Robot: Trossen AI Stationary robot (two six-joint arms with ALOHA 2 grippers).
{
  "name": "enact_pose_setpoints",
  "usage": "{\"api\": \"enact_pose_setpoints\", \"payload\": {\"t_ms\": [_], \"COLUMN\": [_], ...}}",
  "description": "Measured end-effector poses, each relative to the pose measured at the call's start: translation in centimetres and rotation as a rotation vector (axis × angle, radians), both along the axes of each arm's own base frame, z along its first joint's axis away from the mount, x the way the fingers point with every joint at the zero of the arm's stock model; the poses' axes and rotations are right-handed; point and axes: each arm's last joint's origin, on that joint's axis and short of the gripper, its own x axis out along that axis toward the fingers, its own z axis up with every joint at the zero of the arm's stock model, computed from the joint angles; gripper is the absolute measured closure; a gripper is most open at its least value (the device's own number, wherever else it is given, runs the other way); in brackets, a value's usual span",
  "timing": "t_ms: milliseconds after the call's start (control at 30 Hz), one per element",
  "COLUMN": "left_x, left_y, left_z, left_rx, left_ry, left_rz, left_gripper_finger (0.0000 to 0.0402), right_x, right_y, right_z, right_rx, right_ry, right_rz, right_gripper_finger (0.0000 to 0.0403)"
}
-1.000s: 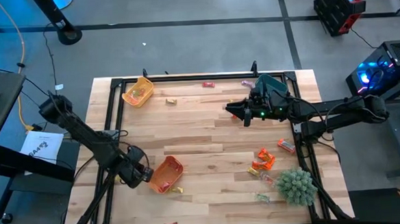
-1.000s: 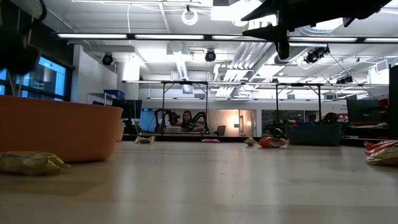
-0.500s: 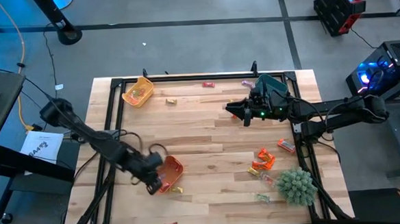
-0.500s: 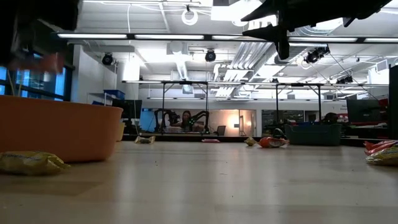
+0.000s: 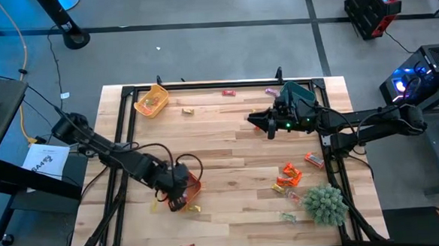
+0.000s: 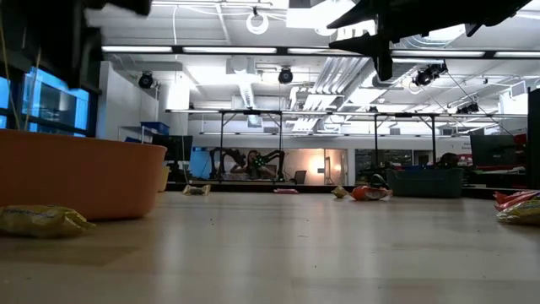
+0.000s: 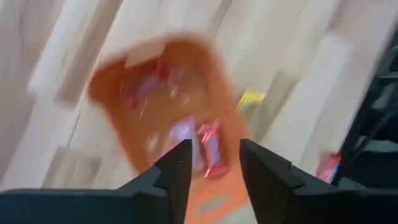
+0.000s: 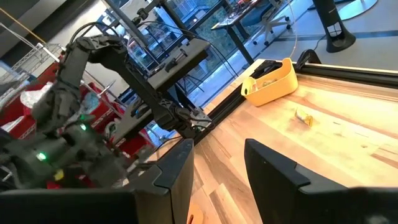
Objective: Sort candy
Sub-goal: Adjust the orange bin, then put the bottom left yellow candy into the orange bin
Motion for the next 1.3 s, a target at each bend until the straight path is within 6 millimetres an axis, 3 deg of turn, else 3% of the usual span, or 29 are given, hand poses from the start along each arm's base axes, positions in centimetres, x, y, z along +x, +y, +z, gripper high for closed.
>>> {"api": "enact_pose_setpoints", "payload": {"t_ms": [100, 200, 433, 733, 1033, 1167, 1300], "left_x": [1.1, 2.0, 2.6, 3.9, 2.0, 1.2, 1.3], "left_y": [-1.0, -1.8, -1.8, -3.7, -1.8, -0.5, 0.0], "left_z": [0.7, 0.8, -3.4, -5.1, -7.2, -6.9, -5.9], "left_rx": [-0.034, -0.019, 0.089, 0.017, 0.096, 0.19, 0.148], "left_ry": [-0.15, -0.251, -0.02, -0.075, 0.131, 0.22, 0.181], "left_rz": [-0.142, -0.274, -0.266, -0.302, -0.233, -0.232, -0.228], "left_gripper_finger": [0.0256, 0.027, 0.0391, 0.0401, 0.0401, 0.0401, 0.0401], "right_x": [0.0, 0.0, 0.0, 0.0, 0.0, 0.0, 0.0], "right_y": [0.0, 0.0, 0.1, 0.1, 0.1, 0.1, 0.1], "right_z": [0.0, -0.1, -0.4, -0.5, -0.5, -0.5, -0.5], "right_rx": [0.001, 0.003, 0.006, 0.007, 0.007, 0.008, 0.008], "right_ry": [0.001, 0.013, 0.041, 0.051, 0.052, 0.052, 0.052], "right_rz": [0.012, 0.015, 0.017, 0.019, 0.02, 0.024, 0.024], "right_gripper_finger": [0.0265, 0.0265, 0.0265, 0.0265, 0.0265, 0.0265, 0.0265]}}
